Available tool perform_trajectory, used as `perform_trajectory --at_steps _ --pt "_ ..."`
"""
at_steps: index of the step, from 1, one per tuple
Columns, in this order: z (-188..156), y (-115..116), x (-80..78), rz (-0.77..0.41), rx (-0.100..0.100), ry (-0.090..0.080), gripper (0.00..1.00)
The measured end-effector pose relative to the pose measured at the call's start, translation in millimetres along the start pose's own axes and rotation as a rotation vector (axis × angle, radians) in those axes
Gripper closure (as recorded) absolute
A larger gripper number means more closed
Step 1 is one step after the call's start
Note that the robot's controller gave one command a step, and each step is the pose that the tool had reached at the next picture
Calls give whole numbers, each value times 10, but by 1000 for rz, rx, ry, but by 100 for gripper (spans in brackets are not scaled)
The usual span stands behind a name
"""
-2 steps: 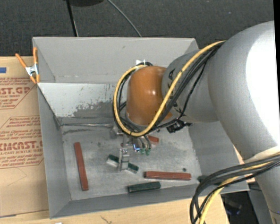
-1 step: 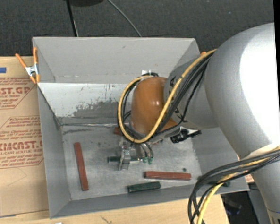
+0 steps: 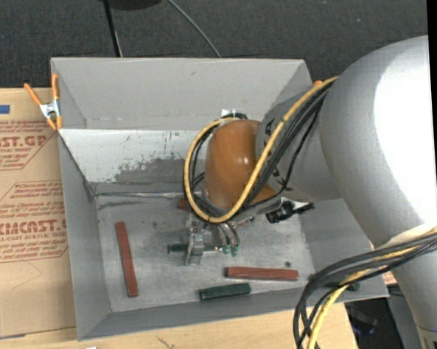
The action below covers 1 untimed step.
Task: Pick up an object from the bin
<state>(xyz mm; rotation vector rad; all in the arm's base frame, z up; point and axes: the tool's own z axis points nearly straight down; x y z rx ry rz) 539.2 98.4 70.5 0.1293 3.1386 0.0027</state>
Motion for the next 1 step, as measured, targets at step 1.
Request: perform_trajectory --at_steps 1 --pt "-1954 -223 250 -88 1 -9 100"
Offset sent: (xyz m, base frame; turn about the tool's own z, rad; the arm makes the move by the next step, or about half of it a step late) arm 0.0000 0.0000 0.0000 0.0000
